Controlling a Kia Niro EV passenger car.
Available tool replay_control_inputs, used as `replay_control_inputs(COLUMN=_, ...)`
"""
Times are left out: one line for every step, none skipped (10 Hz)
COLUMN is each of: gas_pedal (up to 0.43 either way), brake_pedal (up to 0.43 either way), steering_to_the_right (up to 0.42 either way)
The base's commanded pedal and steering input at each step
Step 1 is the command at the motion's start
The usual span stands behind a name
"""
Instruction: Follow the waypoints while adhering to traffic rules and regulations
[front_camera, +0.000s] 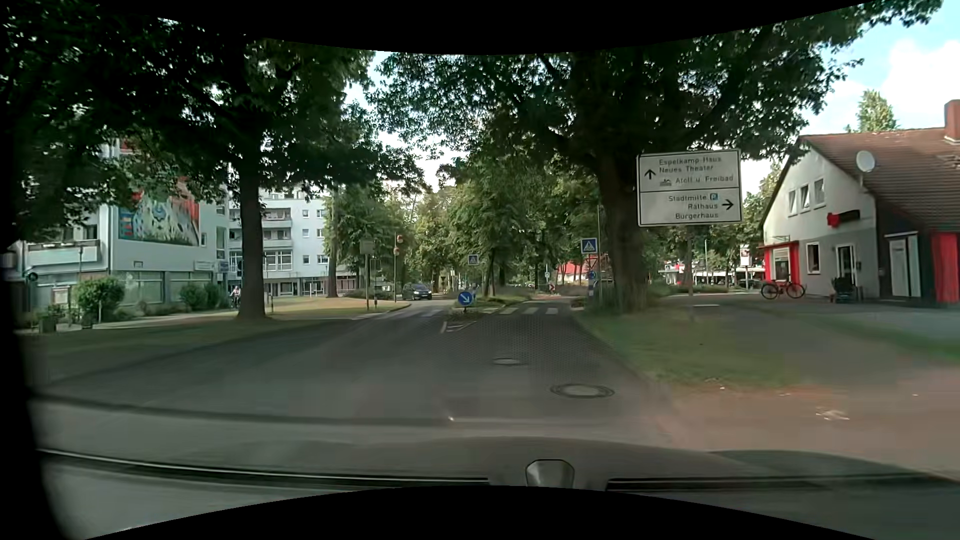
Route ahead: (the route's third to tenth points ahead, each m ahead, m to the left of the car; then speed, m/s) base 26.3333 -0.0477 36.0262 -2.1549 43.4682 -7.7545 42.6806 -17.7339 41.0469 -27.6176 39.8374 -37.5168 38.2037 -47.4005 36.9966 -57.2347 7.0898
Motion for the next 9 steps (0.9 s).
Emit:
replay_control_inputs(gas_pedal=0.0, brake_pedal=0.006, steering_to_the_right=0.005)
replay_control_inputs(gas_pedal=0.0, brake_pedal=0.006, steering_to_the_right=0.006)
replay_control_inputs(gas_pedal=0.0, brake_pedal=0.006, steering_to_the_right=0.006)
replay_control_inputs(gas_pedal=0.0, brake_pedal=0.006, steering_to_the_right=0.008)
replay_control_inputs(gas_pedal=0.0, brake_pedal=0.006, steering_to_the_right=0.01)
replay_control_inputs(gas_pedal=0.0, brake_pedal=0.006, steering_to_the_right=0.011)
replay_control_inputs(gas_pedal=0.0, brake_pedal=0.006, steering_to_the_right=0.013)
replay_control_inputs(gas_pedal=0.0, brake_pedal=0.006, steering_to_the_right=0.019)
replay_control_inputs(gas_pedal=0.0, brake_pedal=0.006, steering_to_the_right=0.022)
